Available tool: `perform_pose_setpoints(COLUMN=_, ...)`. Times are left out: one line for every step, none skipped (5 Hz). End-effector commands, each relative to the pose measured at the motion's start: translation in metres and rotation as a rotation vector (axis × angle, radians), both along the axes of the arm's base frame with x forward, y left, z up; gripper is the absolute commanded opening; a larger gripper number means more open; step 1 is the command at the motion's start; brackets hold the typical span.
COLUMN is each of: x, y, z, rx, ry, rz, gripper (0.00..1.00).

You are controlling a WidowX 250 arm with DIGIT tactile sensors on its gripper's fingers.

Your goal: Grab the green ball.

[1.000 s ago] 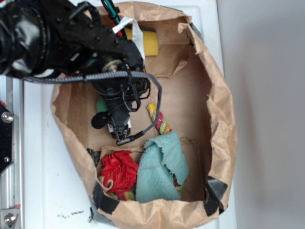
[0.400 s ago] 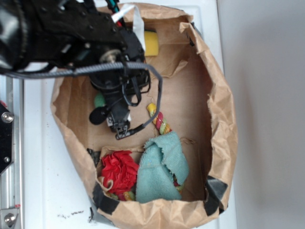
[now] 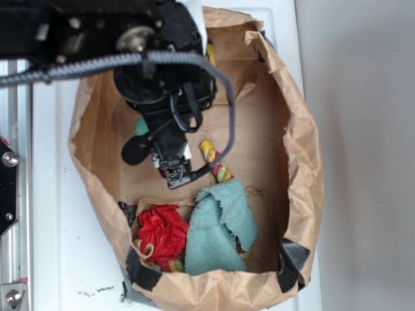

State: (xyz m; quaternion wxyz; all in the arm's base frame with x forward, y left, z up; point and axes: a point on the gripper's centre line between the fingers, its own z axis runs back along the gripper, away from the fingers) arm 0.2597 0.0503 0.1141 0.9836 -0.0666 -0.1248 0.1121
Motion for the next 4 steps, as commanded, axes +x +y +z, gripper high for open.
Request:
perform_pose_setpoints(x=0.006, y=-0.01, z=0.047, rx=0.11, ry=-0.047, rz=-0.092, gripper=0.0)
perform_pose_setpoints(x=0.005, y=-0.012, z=0.059, rx=0.175, ry=-0.032, rz=-0.095, gripper=0.0)
perform_pose_setpoints(x=0.008, y=-0.022, z=0.067, rx=0.14, ry=-0.016, rz=-0.114, gripper=0.0)
perform_pose_setpoints(x=0.015, y=-0.029, z=0.075, rx=0.149, ry=-0.079, rz=-0.085, gripper=0.0)
